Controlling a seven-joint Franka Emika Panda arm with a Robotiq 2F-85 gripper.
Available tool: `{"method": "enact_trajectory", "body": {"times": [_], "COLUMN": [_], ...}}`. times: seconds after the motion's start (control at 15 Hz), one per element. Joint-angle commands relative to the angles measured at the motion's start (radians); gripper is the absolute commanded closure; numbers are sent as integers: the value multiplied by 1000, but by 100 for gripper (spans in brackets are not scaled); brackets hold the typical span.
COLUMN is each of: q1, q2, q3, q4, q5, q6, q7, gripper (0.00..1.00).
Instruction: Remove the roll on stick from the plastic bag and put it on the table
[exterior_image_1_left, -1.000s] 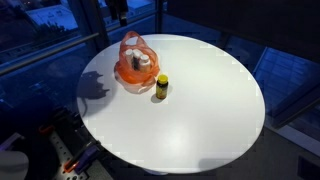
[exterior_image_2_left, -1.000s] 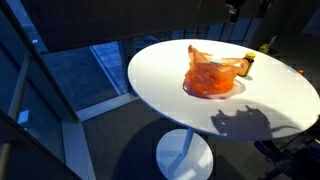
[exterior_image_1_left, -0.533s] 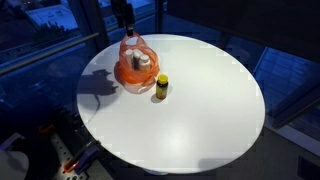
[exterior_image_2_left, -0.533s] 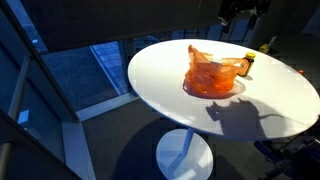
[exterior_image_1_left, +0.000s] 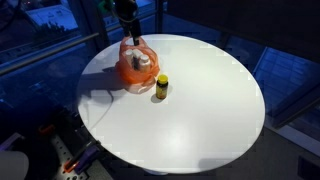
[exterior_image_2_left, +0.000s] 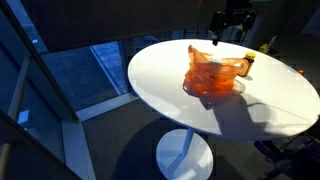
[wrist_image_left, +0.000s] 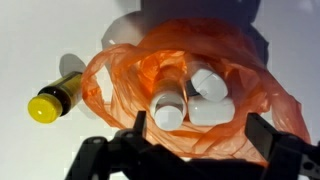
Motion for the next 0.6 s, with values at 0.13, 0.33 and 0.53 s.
{"method": "enact_trajectory", "body": {"times": [0.13,0.33,0.53], "q1": [12,14,16], "q2": [44,71,92], "q3": [-17,-15,-13], "q4": [-15,-14,-14], "q5": [67,95,116], "q6": [72,86,93], "q7": [-94,-133,-170], "gripper": [0,0,0]}}
